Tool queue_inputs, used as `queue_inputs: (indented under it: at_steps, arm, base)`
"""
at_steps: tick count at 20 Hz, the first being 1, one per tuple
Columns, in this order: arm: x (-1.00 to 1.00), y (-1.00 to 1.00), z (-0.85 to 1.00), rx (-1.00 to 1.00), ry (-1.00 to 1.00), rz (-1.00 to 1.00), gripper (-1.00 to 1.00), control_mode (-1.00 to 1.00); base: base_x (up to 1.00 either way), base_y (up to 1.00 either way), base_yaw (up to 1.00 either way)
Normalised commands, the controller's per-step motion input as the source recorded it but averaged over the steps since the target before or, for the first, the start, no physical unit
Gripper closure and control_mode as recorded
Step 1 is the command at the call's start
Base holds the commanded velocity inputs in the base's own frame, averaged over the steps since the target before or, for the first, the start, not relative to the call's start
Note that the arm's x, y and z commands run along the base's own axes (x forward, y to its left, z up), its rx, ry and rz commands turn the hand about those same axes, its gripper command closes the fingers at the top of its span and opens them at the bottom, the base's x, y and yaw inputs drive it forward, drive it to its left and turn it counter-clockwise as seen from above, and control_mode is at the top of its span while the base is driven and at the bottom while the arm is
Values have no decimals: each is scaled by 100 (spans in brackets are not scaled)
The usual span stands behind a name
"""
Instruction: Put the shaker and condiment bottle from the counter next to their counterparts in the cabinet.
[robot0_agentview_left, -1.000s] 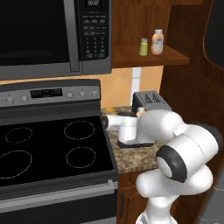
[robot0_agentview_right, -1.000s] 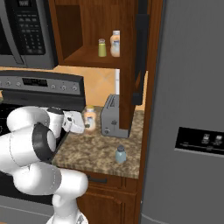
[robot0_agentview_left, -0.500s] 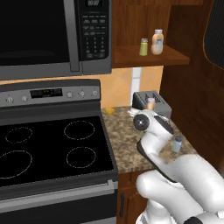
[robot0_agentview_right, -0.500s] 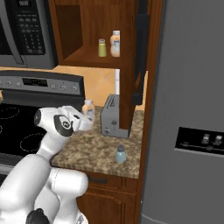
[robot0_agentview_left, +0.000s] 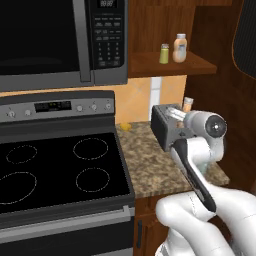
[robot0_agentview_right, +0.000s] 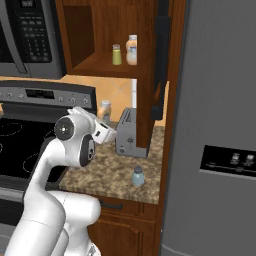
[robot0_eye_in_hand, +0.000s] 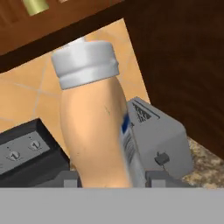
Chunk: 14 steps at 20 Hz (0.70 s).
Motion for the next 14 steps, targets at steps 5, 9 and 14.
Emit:
queue_inputs:
  at_steps: [5,9,14]
  arm:
    - [-24,5,100,17,1,17,100,-100]
    - [-35,13,85,5,1,4,100,-100]
    - [-65,22,27,-5,-21,7,100,-100]
  base:
    - [0,0,0]
    - [0,0,0]
    - [0,0,0]
